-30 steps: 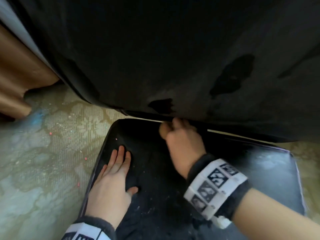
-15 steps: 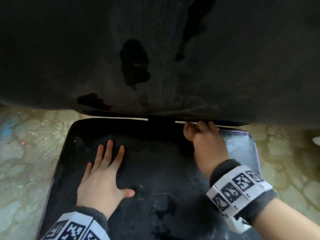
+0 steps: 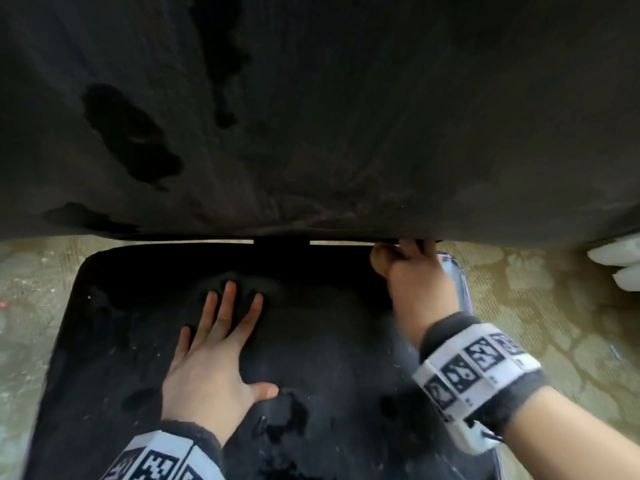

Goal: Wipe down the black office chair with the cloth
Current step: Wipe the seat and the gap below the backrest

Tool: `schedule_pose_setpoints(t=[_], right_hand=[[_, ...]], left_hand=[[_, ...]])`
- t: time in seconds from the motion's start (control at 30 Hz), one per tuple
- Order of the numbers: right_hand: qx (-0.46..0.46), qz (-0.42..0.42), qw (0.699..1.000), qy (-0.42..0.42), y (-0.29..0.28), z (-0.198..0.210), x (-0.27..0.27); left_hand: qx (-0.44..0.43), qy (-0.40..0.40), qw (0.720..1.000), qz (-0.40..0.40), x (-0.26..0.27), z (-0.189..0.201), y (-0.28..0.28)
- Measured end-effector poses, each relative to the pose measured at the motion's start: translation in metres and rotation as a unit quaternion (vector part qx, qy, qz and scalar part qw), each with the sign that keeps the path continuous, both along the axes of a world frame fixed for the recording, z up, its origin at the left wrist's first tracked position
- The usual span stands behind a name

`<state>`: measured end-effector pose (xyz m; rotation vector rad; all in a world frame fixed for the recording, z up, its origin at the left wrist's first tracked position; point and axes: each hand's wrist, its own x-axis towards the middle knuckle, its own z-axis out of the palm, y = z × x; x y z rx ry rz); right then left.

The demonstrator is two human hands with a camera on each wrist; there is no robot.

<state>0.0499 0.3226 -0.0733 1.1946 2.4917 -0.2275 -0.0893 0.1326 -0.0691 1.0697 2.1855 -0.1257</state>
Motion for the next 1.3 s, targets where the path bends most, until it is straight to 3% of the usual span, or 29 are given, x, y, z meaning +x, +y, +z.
schedule_pose_setpoints(t=[0.13,0.2,0.27,0.33,0.47,0.63,0.7,0.8,0.9,1.07,1.2,1.3], right_hand=[[0.014,-0.06,0.997,0.043,0.0,0.001,0.006],[-0.001,-0.041,0.995,0.087,-0.013,-0.002,-0.007],[-0.013,-0.005,0.997,0.081,-0.019,-0.001,-0.017],[0.019,0.02,0.997,0.074,-0.009,-0.004,-0.004],[0.009,-0.063,0.995,0.074,0.026,-0.014,0.059],[0.003,-0.084,0.979,0.186,0.032,-0.003,0.073],[0.0,-0.098,0.964,0.246,0.022,-0.009,0.069],[0.007,-0.07,0.963,0.261,0.02,-0.022,0.071],[0.001,-0.091,0.957,0.277,0.02,-0.024,0.083],[-0.043,-0.104,0.968,0.226,-0.02,-0.011,0.125],[-0.063,-0.165,0.918,0.355,0.006,-0.002,0.123],[-0.096,-0.202,0.89,0.397,0.044,-0.015,0.104]], left_hand=[[-0.004,0.002,1.0,0.009,0.003,-0.003,0.003],[-0.009,0.005,1.0,0.011,0.003,-0.004,0.003],[-0.017,0.006,1.0,0.014,0.003,-0.004,0.003],[-0.021,0.004,1.0,0.015,0.003,-0.003,0.003],[-0.028,0.008,0.999,0.014,0.005,-0.001,0.006],[-0.059,0.037,0.998,0.009,0.013,0.01,0.018],[-0.025,0.058,0.998,-0.017,0.025,0.018,0.034],[0.056,0.022,0.994,-0.095,0.059,0.016,0.062],[0.022,-0.003,0.991,-0.135,0.088,0.002,0.07],[-0.02,0.004,0.992,-0.126,0.093,0.001,0.072],[-0.043,0.01,0.99,-0.133,0.095,0.009,0.078],[-0.053,0.034,0.988,-0.14,0.101,0.014,0.086]])
